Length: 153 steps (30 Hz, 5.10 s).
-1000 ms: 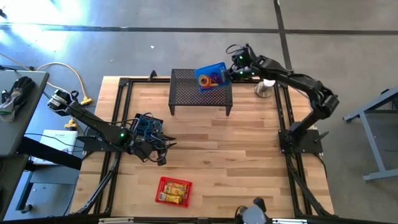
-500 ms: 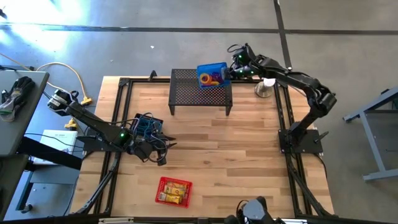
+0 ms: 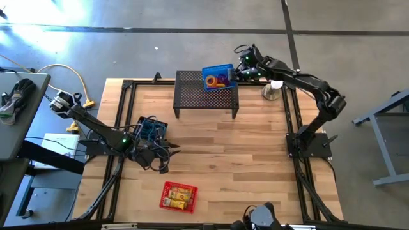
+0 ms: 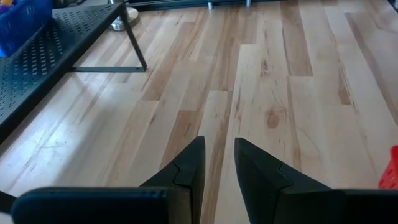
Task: Pick & Place Office Desk Supplies
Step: Put the blue bin with spring keychains on the shelf
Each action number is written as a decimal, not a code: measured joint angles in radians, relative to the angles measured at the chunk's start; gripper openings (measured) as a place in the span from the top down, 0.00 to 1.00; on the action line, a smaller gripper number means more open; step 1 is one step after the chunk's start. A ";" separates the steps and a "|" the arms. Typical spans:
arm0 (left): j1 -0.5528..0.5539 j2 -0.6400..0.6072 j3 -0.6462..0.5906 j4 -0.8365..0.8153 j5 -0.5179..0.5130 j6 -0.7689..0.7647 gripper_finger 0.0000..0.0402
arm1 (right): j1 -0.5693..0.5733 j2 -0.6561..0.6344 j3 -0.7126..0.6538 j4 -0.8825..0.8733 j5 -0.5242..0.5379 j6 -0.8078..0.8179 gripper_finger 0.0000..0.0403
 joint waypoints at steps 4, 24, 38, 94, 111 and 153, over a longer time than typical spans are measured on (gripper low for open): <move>0.000 0.000 0.000 0.000 0.000 0.000 0.80 | 0.000 0.000 0.000 0.000 -0.003 -0.001 0.95; 0.000 0.000 0.000 -0.001 -0.001 0.001 0.80 | 0.000 -0.048 0.000 0.007 -0.027 -0.026 0.94; 0.000 0.000 0.000 -0.002 -0.001 -0.003 0.80 | 0.000 -0.045 0.000 -0.067 -0.129 -0.070 0.94; 0.004 0.000 0.000 0.003 -0.002 -0.002 0.80 | 0.402 -0.094 0.000 -0.054 0.295 -1.229 0.57; 0.004 0.000 0.000 0.001 -0.002 0.034 0.80 | 0.406 -0.023 0.000 0.009 0.379 -1.363 0.57; 0.005 0.000 0.000 0.002 -0.002 0.031 0.80 | 0.360 -0.007 0.000 -0.031 0.354 -1.366 0.96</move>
